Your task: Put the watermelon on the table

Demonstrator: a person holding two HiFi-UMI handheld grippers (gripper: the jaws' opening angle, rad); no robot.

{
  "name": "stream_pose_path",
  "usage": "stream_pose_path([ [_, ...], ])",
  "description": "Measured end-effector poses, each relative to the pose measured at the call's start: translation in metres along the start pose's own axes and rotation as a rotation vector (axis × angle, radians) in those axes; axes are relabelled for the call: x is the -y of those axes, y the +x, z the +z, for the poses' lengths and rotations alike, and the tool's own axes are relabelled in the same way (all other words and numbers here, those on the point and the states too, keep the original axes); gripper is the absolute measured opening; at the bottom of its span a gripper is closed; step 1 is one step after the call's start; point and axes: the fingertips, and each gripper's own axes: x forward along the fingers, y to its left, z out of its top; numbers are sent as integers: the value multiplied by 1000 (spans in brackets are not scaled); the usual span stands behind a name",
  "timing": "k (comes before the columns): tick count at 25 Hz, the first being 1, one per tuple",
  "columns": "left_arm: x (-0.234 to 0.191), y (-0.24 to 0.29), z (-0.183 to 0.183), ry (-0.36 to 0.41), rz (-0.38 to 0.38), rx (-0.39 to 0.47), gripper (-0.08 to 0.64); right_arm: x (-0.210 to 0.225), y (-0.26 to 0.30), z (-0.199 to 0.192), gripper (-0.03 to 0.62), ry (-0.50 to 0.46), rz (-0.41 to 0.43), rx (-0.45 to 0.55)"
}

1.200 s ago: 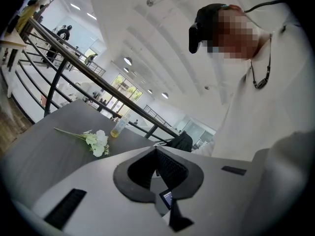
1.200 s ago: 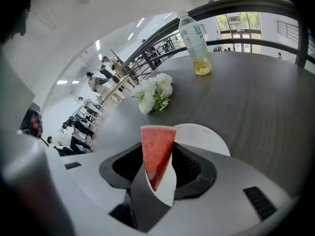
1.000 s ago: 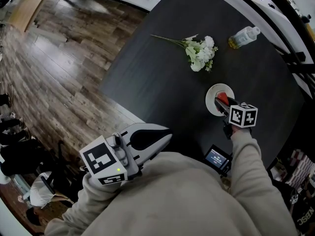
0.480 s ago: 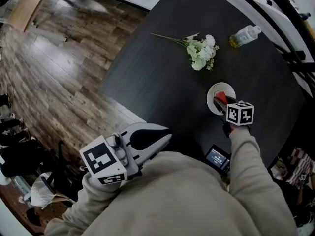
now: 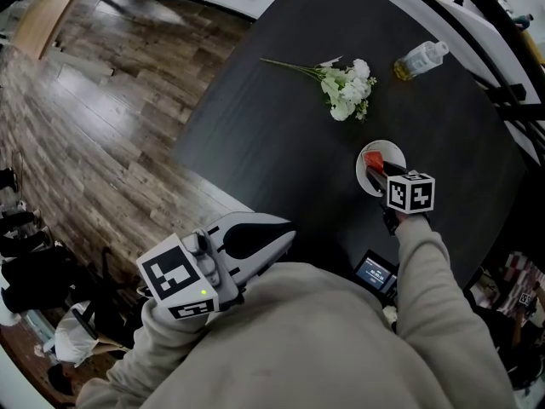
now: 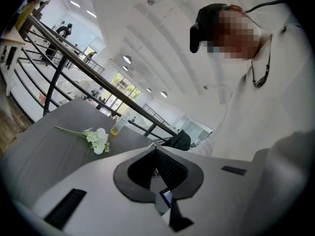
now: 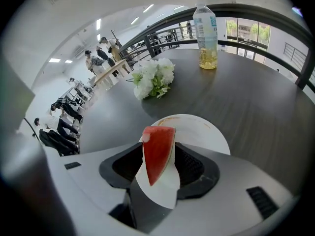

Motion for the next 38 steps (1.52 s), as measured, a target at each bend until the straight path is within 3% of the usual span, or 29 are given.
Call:
stream_pose_path([
  [21, 9, 8, 8, 46, -54, -26, 3, -1, -19, 11, 210, 31, -13, 68],
  [33, 41, 28, 30, 146, -167, -71, 3, -1, -80, 23, 207, 72, -45, 187],
  [38, 54, 39, 34, 186, -225, -95, 3, -9, -109, 25, 153, 70, -43, 251],
])
